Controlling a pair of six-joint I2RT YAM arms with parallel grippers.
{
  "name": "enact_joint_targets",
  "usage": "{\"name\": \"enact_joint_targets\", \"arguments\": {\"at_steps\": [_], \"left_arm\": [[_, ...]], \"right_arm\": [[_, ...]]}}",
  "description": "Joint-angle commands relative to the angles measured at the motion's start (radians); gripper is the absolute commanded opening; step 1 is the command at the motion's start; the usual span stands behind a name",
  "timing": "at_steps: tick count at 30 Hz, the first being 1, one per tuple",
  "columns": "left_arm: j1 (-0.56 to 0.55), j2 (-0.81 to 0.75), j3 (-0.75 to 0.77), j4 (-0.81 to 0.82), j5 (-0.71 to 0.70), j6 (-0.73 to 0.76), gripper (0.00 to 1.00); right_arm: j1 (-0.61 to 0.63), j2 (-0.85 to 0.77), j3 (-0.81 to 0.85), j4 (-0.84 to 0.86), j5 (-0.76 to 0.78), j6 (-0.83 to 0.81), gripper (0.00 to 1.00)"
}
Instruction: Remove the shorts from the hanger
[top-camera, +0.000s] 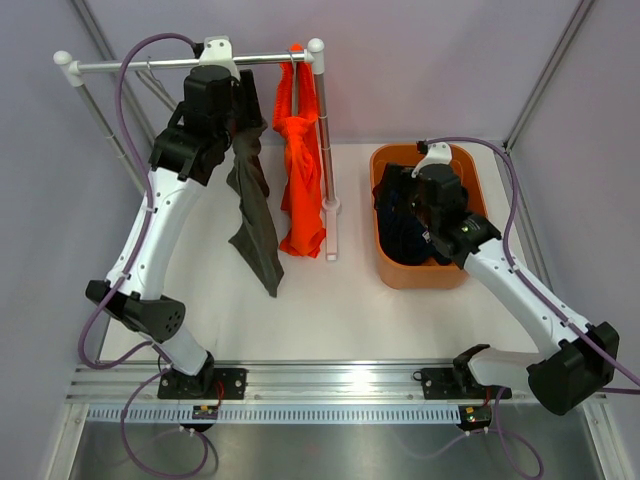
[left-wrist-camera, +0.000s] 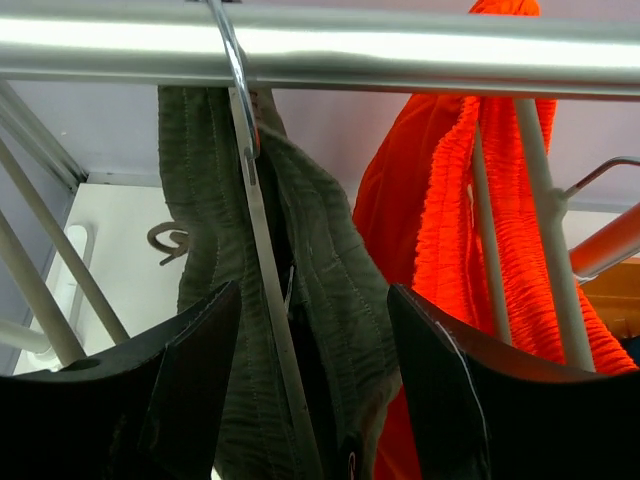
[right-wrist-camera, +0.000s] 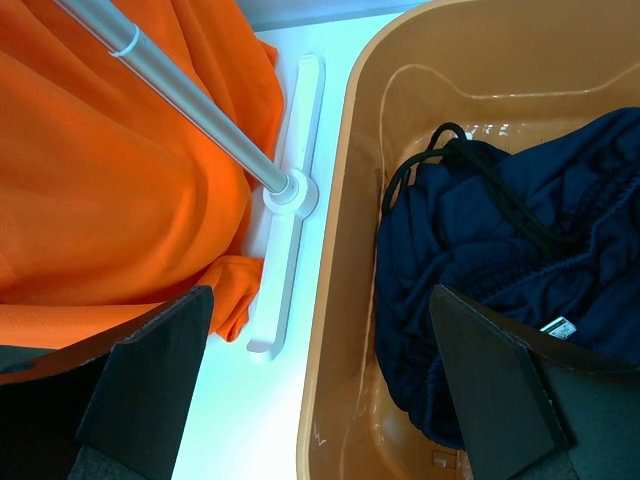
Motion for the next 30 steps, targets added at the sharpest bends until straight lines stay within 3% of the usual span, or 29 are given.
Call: {"name": "enact_joint_targets", "arguments": {"at_steps": [1, 6, 23, 30], "left_arm": [[0.005, -0.059, -0.009, 0.028, 0.002, -0.001, 0.65], [0.018, -0.033, 0.007, 0.068, -0.041, 0.005, 0.63], [0.092, 0.1, 0.136, 0.031, 0.062, -0.01, 0.58], [0.095, 0.115, 0.162, 0.018, 0.084, -0.002, 0.4]], "right_arm": [[-0.001, 0.007, -0.007, 0.034, 0.003, -0.008, 0.99], [-0.001, 0.013, -0.018, 0.039, 0.003, -0.005, 0.99], [-0.001, 0.024, -0.019, 0.037, 0.006, -0.006, 0.99], [-0.001, 0.031, -0.013, 0.032, 0.009, -0.005, 0.99]]}}
